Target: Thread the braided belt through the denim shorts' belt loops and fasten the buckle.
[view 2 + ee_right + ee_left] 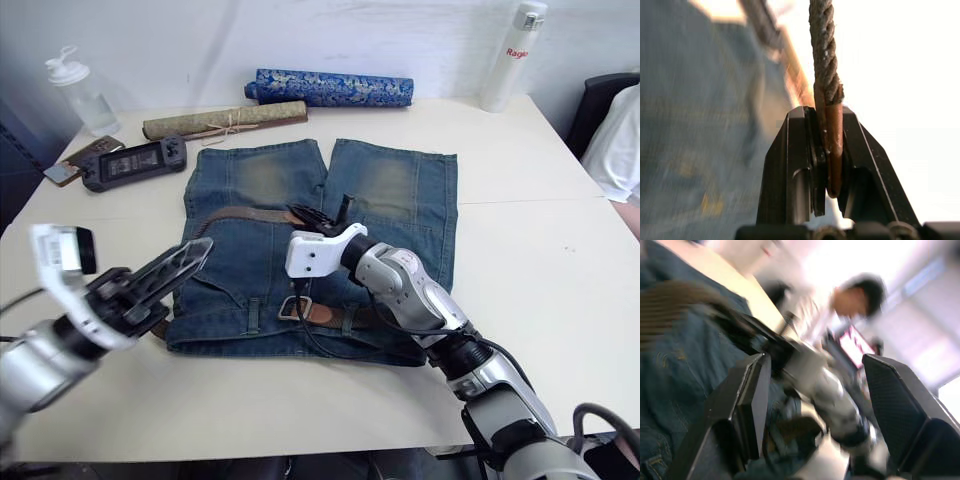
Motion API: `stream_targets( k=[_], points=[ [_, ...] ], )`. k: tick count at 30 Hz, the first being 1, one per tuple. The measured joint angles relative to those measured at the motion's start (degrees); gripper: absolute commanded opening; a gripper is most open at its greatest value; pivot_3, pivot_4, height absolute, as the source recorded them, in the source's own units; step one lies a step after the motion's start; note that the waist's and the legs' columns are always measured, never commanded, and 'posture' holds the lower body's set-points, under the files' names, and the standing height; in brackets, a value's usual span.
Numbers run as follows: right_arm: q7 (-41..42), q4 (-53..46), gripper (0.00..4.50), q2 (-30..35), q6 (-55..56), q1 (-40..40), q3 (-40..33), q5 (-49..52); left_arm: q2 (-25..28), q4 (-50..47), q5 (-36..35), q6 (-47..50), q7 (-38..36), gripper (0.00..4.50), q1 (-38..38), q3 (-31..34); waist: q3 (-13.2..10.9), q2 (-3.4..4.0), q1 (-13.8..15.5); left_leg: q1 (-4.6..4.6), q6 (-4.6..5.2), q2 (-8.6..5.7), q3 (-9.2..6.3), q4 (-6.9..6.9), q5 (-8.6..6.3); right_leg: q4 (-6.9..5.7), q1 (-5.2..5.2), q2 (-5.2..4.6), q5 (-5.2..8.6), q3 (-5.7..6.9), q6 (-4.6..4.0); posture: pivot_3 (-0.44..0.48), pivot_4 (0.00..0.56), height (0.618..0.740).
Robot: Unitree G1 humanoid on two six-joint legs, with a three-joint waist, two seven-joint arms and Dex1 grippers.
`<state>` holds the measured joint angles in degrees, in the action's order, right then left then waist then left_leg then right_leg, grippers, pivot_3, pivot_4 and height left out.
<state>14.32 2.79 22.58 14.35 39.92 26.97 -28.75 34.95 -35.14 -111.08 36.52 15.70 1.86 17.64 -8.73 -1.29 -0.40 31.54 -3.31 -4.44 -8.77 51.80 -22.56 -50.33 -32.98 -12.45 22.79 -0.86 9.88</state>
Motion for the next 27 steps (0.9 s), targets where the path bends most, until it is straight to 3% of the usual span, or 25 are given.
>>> stream_targets(
  k=[3,7,27],
  points=[
    [-2.41,0.06,0.00,-0.11,3.19,-0.03,-0.09,-2.92,-4.60,-0.27,-0.42,-3.85,6.94,3.21,-3.43,-5.42,0.06,-0.09,0.45,0.10,-0.05,-0.37,-0.03,0.20,-0.03,-0.38,-0.08,0.03,0.19,-0.15,-0.38,0.000,0.150,0.637],
    [-3.89,0.08,0.00,-0.31,5.04,-0.06,-0.16,-5.38,-10.26,-1.24,-1.16,-8.61,12.68,3.21,-5.97,-8.08,0.11,-0.18,0.35,0.06,-0.05,-0.50,0.14,0.28,-0.03,-0.62,-0.10,0.01,0.35,-0.45,-0.15,0.000,0.150,0.637],
    [-3.89,1.97,0.00,-1.53,5.52,-2.18,-1.13,-6.17,-14.43,-4.56,-1.26,-16.07,18.44,3.21,-3.04,-6.23,0.14,-0.23,0.37,0.00,0.37,-0.60,0.50,0.38,-0.25,-0.75,-0.10,0.06,0.61,-1.02,-0.21,0.000,0.150,0.637]
  ],
)
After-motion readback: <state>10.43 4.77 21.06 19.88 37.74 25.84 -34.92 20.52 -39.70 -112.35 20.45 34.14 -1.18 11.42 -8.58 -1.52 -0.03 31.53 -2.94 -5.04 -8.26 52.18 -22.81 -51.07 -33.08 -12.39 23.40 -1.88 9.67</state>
